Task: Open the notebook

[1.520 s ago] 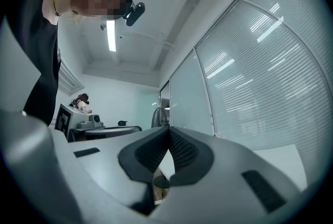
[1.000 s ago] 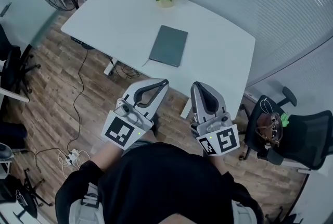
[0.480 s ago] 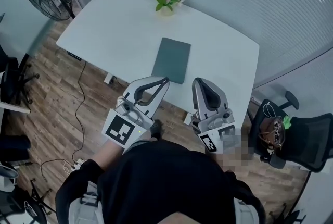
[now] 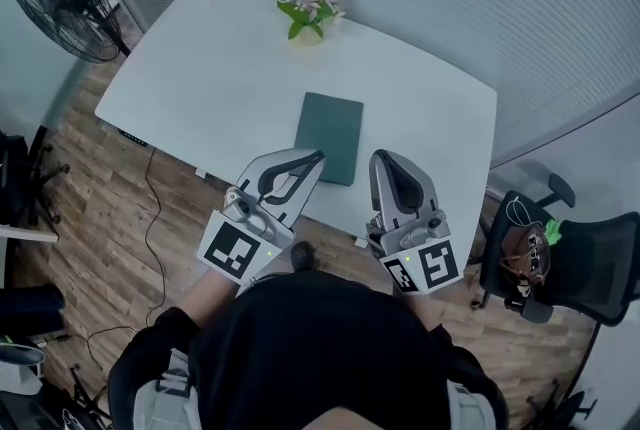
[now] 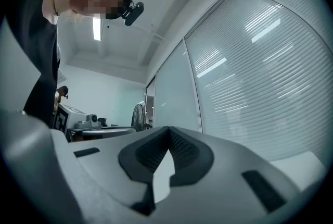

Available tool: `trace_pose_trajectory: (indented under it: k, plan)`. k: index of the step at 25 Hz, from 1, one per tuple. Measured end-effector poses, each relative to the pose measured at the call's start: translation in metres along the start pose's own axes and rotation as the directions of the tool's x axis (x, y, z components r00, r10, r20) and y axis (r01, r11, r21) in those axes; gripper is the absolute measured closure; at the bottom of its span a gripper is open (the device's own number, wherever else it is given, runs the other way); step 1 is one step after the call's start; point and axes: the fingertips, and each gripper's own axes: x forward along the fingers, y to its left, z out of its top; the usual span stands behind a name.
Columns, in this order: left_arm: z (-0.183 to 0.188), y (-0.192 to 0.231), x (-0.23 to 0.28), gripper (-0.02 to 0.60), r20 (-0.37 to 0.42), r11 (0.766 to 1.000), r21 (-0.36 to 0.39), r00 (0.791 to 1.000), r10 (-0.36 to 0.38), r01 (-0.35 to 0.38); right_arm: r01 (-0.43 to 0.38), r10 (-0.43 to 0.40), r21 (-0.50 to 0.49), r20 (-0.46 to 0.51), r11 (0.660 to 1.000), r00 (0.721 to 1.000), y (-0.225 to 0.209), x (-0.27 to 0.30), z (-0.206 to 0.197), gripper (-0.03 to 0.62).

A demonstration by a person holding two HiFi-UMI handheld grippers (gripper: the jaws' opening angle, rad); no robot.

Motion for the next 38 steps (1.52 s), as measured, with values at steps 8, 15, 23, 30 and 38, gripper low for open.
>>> trace_pose_trajectory:
  k: [8,15,23,30,38]
  plan:
    - [-0.009,0.007,0.012,0.571,-0.009,1.000,-0.011,1.000,-0.017,0.016,0.023,-0.023,0.000,-0.006,1.000,1.000,-0.012,0.008,-0.003,0.589]
    - [-0.010,0.010,0.021,0.571,-0.017,1.000,0.005,1.000,0.018,-0.018,-0.006,0.006,-0.002,0.001,1.000,1.000,-0.025,0.011,0.000,0.589]
    - [-0.010,0.022,0.029,0.571,-0.033,0.995,0.005,0.995,0.098,-0.098,-0.063,0.063,0.006,-0.004,0.998,0.998,-0.034,0.020,0.004,0.589]
    - [-0.028,0.020,0.041,0.569,-0.095,0.997,0.023,0.993,0.070,-0.069,-0.070,0.070,0.022,-0.023,0.997,0.997,-0.046,0.020,-0.003,0.589]
    - [-0.067,0.013,0.046,0.513,-0.214,0.996,0.084,0.976,0.037,-0.019,-0.068,0.070,0.040,-0.050,0.997,0.996,-0.050,0.013,-0.014,0.589]
